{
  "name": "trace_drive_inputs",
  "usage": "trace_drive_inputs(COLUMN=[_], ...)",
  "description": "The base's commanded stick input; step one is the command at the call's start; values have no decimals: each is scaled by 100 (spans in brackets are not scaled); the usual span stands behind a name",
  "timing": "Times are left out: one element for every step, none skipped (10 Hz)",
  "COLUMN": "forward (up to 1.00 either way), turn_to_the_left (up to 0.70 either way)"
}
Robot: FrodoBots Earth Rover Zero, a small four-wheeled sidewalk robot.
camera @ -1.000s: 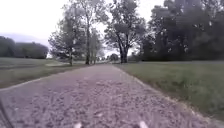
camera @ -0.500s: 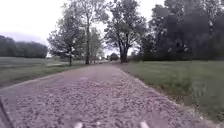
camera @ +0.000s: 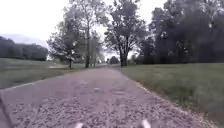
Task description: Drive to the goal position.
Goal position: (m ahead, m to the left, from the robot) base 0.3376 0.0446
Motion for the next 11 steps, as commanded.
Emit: trace_drive_inputs(forward=[70, 70, 70, 70, 70, 70, 70, 70, 70, 70, 70], turn_to_the_left=[0, 0, 0, 0, 0, 0, 0, 0, 0, 0, 0])
